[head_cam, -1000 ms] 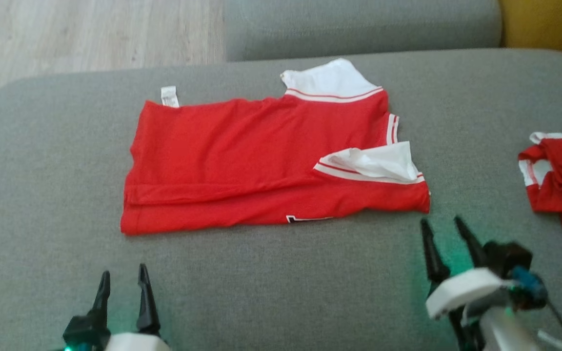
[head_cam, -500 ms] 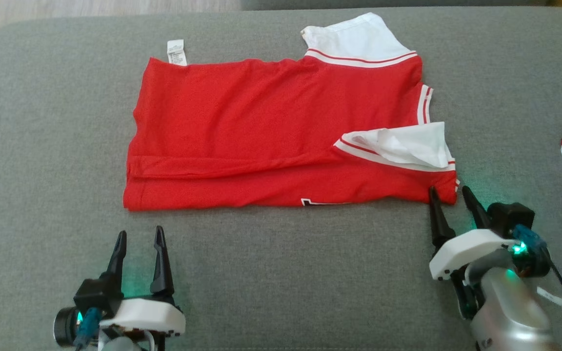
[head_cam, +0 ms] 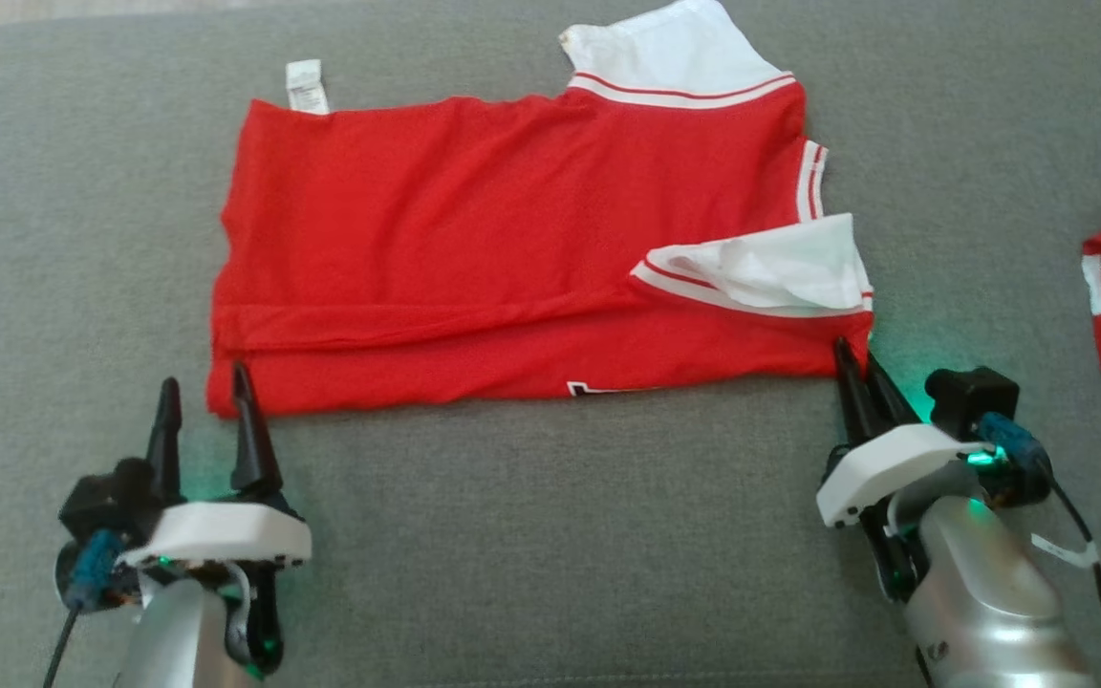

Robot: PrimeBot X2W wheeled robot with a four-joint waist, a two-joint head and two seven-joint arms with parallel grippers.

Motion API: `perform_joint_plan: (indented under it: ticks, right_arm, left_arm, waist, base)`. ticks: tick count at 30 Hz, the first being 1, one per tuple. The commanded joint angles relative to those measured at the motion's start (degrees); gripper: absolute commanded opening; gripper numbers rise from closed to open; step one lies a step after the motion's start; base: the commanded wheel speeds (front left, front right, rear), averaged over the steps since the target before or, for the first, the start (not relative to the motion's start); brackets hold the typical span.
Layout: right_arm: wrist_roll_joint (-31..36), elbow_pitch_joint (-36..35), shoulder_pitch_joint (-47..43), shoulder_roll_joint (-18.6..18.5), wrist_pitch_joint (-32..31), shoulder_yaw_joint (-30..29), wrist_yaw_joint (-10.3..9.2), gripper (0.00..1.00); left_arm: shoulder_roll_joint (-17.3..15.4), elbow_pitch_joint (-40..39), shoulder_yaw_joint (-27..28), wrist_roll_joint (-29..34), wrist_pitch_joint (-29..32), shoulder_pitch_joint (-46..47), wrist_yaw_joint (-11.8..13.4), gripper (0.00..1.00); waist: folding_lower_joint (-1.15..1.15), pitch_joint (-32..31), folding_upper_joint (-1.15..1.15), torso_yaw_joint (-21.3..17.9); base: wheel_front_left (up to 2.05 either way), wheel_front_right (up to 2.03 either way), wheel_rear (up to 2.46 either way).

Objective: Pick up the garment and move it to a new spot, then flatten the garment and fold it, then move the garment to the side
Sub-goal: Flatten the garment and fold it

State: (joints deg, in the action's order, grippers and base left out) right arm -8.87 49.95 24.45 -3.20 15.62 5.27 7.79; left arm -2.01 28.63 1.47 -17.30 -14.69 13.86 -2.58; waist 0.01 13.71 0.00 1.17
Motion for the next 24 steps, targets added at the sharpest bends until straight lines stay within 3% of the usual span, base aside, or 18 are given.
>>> perform_joint_plan:
  ticks: [1,8,9,10,15,24]
  right_arm:
    - [-0.27,-0.24,-0.19,0.32,-0.62,1.79,-0.31,0.0]
    - [-2.9,-3.94,-0.12,0.32,-0.62,4.06,-0.31,0.0]
    - [-3.19,-4.44,-0.15,0.32,-0.62,4.29,-0.31,0.0]
    - [-3.53,-5.02,-0.16,0.32,-0.62,4.46,-0.31,0.0]
    - [-5.7,-8.13,-0.39,0.32,-0.62,4.7,-0.31,0.0]
    - [-9.51,-8.93,5.81,0.32,-0.62,3.69,-0.31,0.0]
  left_arm:
    - [-0.87,-0.52,2.08,-0.39,-0.3,1.19,-0.21,1.0]
    - [-0.87,12.72,2.65,-2.77,-0.3,4.78,-3.02,1.0]
    - [-0.87,13.94,2.39,-3.01,-0.3,5.37,-3.42,0.44]
    - [-0.87,14.8,2.2,-3.29,-0.3,5.89,-3.77,0.0]
    - [-0.87,14.55,1.78,-4.66,-0.3,7.08,-4.66,0.0]
    - [-1.96,5.52,5.67,-1.35,-0.3,9.76,-4.89,0.0]
  waist:
    - [-0.01,0.43,0.0,-0.5]
    - [-0.01,1.63,0.0,-2.02]
    - [-0.01,1.72,0.0,-2.09]
    - [-0.01,1.77,0.0,-2.11]
    - [-0.01,0.8,0.0,-1.61]
    - [-0.01,-5.09,0.0,-1.37]
  base:
    - [0.0,0.0,0.0]
    - [0.0,0.0,0.0]
    - [0.0,0.0,0.0]
    - [0.0,0.0,0.0]
    - [0.0,0.0,0.0]
    - [0.0,0.0,0.0]
